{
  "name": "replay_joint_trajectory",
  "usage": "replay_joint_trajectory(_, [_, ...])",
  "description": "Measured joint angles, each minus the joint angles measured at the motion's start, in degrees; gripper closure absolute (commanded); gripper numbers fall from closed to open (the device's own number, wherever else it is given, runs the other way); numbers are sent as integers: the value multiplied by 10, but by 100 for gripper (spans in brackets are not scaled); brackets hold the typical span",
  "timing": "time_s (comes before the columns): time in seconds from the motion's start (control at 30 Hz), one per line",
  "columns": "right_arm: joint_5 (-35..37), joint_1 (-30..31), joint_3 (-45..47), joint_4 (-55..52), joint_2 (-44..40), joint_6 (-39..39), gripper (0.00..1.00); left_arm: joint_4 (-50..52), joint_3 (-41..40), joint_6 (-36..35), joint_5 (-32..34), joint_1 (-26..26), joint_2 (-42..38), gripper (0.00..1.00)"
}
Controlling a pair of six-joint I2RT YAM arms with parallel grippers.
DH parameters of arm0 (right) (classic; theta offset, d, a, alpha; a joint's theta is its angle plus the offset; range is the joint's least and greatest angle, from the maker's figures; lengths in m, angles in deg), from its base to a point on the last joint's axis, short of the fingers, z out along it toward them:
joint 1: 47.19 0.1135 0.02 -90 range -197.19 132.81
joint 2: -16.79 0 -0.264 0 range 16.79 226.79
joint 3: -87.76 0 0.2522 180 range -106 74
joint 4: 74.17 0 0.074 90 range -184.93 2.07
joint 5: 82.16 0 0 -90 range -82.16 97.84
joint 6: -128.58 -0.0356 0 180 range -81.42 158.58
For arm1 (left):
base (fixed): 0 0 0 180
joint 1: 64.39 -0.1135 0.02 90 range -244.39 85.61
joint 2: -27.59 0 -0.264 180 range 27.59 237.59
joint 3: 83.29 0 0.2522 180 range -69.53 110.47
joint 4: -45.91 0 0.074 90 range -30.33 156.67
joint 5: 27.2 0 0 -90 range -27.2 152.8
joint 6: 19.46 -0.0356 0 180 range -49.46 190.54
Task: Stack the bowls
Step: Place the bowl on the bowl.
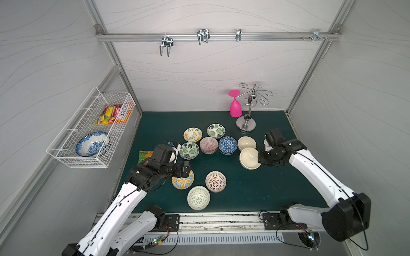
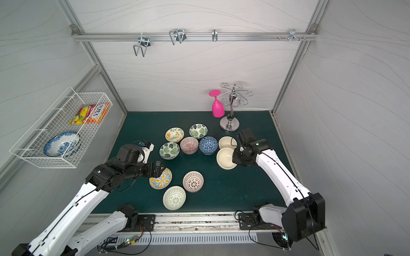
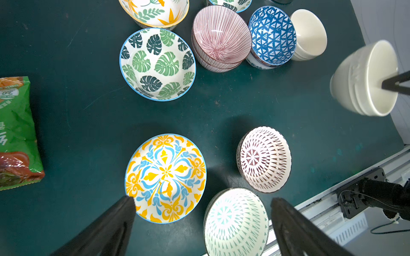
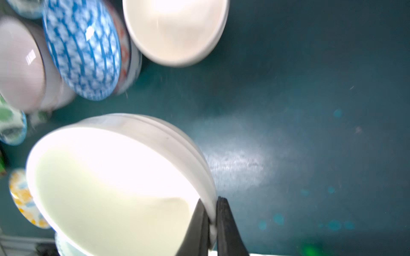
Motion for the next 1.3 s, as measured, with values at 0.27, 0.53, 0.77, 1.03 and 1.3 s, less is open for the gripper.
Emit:
replay_joint_trajectory(0.27, [0,-56,-132,7,148,28,100,-4,0,-2,-10,0,0,0])
replay_joint_trajectory(0.53, [11,-65,-194,8,227,40,100,-4,0,-7,-18,0,0,0])
replay_joint_trajectory(0.77, [15,-65,-201,23,271,44,100,-4,0,-9,-20,0,0,0])
replay_joint_trajectory(1.03, [16,-65,-211,34,307,44,100,-4,0,-9,-20,0,0,0])
replay_joint_trajectory(1.3, [17,-62,-232,38,333,44,100,-4,0,-9,-19,0,1,0])
